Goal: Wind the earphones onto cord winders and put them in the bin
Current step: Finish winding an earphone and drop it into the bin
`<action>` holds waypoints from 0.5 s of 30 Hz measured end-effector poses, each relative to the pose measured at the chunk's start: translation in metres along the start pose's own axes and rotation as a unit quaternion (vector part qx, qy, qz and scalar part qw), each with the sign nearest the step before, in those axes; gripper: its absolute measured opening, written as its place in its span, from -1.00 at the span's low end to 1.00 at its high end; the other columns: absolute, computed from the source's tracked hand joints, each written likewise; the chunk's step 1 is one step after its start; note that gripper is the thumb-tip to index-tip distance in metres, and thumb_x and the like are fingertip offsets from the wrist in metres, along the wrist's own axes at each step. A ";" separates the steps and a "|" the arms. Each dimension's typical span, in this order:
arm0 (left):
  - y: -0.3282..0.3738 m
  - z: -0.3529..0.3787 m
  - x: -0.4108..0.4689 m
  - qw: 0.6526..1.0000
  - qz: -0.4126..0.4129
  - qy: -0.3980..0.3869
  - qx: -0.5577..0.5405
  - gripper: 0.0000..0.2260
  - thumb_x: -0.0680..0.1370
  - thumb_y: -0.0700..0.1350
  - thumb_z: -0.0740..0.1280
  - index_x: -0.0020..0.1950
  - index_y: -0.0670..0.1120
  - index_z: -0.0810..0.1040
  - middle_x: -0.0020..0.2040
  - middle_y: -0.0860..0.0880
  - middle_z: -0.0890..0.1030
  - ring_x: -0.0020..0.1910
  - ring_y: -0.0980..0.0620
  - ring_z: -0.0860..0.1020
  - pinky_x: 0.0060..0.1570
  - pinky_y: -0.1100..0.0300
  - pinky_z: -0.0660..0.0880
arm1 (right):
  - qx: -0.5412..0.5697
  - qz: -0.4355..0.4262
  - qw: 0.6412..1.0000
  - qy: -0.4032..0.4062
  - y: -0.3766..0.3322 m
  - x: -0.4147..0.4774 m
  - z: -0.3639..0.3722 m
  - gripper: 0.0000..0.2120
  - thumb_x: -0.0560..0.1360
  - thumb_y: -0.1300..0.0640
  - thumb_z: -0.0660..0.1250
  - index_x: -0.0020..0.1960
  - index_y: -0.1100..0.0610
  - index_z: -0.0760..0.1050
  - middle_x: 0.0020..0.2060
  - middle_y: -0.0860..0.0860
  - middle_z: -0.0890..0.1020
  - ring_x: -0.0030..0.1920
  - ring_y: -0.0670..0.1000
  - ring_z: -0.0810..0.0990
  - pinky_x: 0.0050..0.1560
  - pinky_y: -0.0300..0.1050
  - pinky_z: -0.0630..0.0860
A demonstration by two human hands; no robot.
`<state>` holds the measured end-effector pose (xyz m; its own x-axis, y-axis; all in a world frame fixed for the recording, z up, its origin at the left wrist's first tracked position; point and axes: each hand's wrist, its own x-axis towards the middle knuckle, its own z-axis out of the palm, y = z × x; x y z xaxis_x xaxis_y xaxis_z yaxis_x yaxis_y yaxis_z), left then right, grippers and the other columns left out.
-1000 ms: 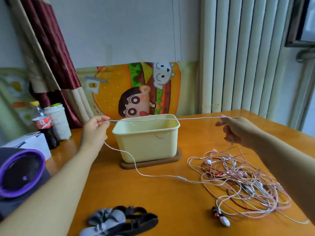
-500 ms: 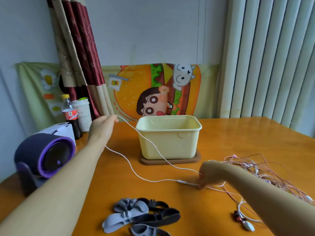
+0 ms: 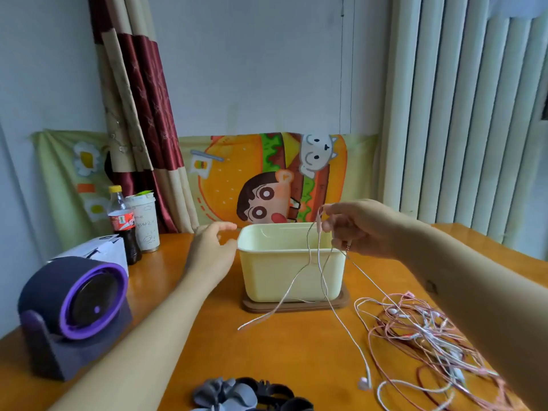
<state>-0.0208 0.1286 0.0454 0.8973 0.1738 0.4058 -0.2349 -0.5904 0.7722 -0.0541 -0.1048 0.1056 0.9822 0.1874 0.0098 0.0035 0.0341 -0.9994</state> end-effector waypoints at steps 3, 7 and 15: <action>0.038 -0.002 -0.017 0.979 0.117 -0.066 -0.150 -0.76 0.58 -0.31 0.22 -0.07 -0.01 0.58 -0.08 0.02 0.65 -0.08 0.12 0.61 -0.15 0.36 0.50 | 0.018 -0.040 0.999 0.030 -0.006 0.004 0.005 -0.82 0.61 0.19 0.17 -0.12 0.26 0.40 -0.41 0.14 0.45 -0.62 -0.11 0.18 -0.46 -0.24 0.34; 0.070 0.019 -0.036 0.933 0.117 -0.294 -0.169 -0.85 0.61 -0.14 0.29 0.13 0.04 0.58 0.07 0.08 0.67 0.03 0.21 0.59 0.08 0.30 0.49 | 0.004 -0.081 0.996 0.033 -0.005 -0.001 0.012 -0.83 0.60 0.19 0.21 -0.09 0.26 0.49 -0.37 0.09 0.58 -0.58 -0.11 0.27 -0.44 -0.25 0.34; 0.077 0.069 -0.050 0.905 0.012 -0.350 -0.242 -0.82 0.65 -0.04 0.21 -0.07 0.01 0.57 -0.23 0.07 0.59 -0.16 0.17 0.59 0.01 0.23 0.42 | -0.014 -0.096 0.992 0.081 0.007 -0.015 -0.015 -0.83 0.58 0.14 0.27 -0.02 0.24 0.53 -0.22 0.08 0.59 -0.54 -0.13 0.28 -0.43 -0.28 0.44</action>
<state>-0.0578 0.0198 0.0504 0.8666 -0.4770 0.1467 -0.2418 -0.1443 0.9595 -0.0661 -0.1220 0.0984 0.9800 0.0201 0.1979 0.1974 0.0258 -0.9800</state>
